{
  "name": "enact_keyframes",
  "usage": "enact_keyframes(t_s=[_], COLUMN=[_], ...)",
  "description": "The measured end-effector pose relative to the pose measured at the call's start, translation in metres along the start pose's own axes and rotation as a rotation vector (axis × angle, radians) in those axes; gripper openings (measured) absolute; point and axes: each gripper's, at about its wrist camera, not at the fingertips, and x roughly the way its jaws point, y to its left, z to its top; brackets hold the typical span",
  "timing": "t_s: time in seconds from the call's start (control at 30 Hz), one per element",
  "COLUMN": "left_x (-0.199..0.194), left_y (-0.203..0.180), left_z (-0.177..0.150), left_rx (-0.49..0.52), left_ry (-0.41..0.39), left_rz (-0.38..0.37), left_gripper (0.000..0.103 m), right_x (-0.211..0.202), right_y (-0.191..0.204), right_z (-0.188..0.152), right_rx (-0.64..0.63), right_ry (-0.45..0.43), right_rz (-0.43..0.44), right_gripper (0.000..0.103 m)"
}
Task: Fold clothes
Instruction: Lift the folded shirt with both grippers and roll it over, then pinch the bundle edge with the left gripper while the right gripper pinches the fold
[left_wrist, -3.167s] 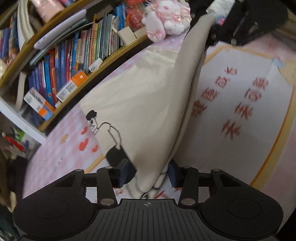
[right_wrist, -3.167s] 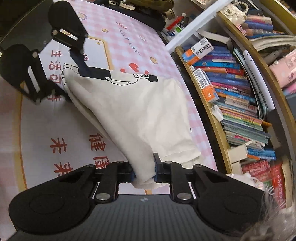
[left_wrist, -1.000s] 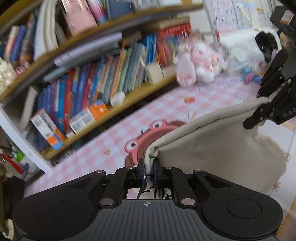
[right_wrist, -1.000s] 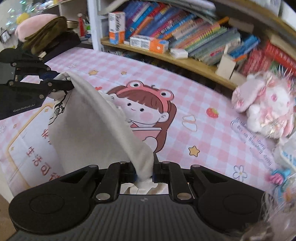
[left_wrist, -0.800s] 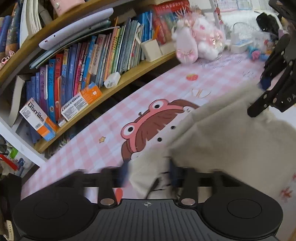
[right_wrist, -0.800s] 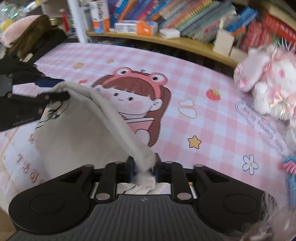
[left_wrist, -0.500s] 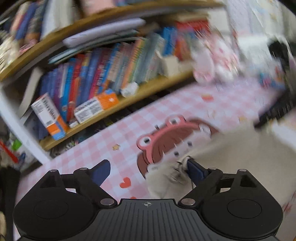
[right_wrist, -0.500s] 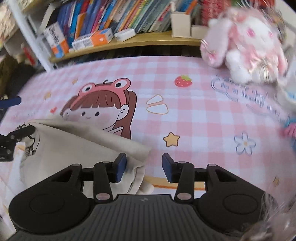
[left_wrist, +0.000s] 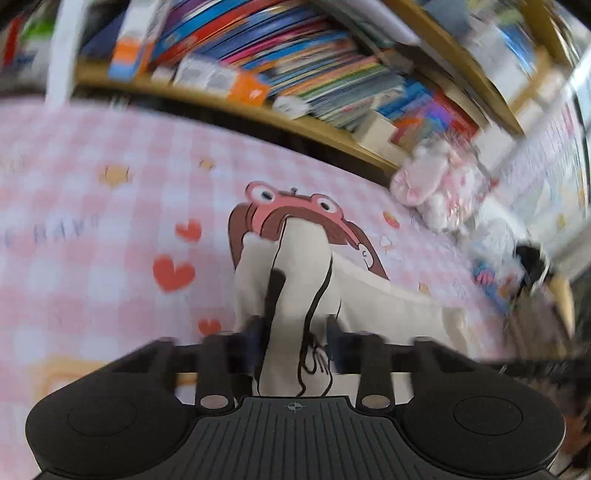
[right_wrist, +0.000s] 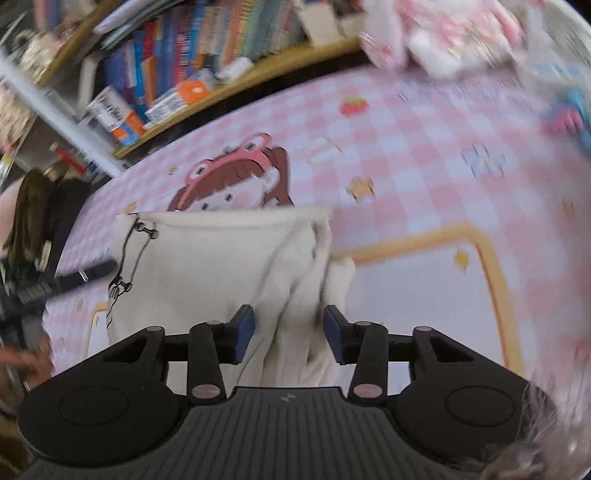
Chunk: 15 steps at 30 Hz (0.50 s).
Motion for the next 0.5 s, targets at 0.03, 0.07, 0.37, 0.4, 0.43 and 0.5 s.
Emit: enact_keyframes(t_s=[0.03,0.07,0.37,0.4,0.43,0.5], left_x=[0.002,0.004,0.012,0.008,0.005,-0.001], left_y=[0.005,0.011,0.042,0.039,0.036,0.030], left_z=[0.001,0.001,0.006,0.006,0.005,0.001], left_rx=[-0.039,-0.078,-0.321,-0.292,-0.260,-0.189], left_ry=[-0.001,-0.002,-0.027,-0.026,-0.021,0.002], left_rz=[-0.008,-0.016,-0.089,-0.089,-0.086,-0.052], left_gripper=[0.004,0.004,0.011,0.014,0.023,0.042], right_x=[0.002,0.004,0.013,0.012,0.012,0.009], right_y=[-0.002,-0.004,-0.004,-0.004,-0.004,-0.004], right_z=[-0.002,-0.003,-0.009,-0.009,-0.009,-0.009], right_rx=[0.021,0.042,0.061,0.062,0.065,0.073], right_ry=[-0.002,-0.003,-0.010,-0.009,-0.010,-0.016], right_rz=[-0.001,-0.002,-0.026,-0.028,-0.029,-0.032], right_gripper=[0.018,0.012,0.010,0.010,0.011,0.011])
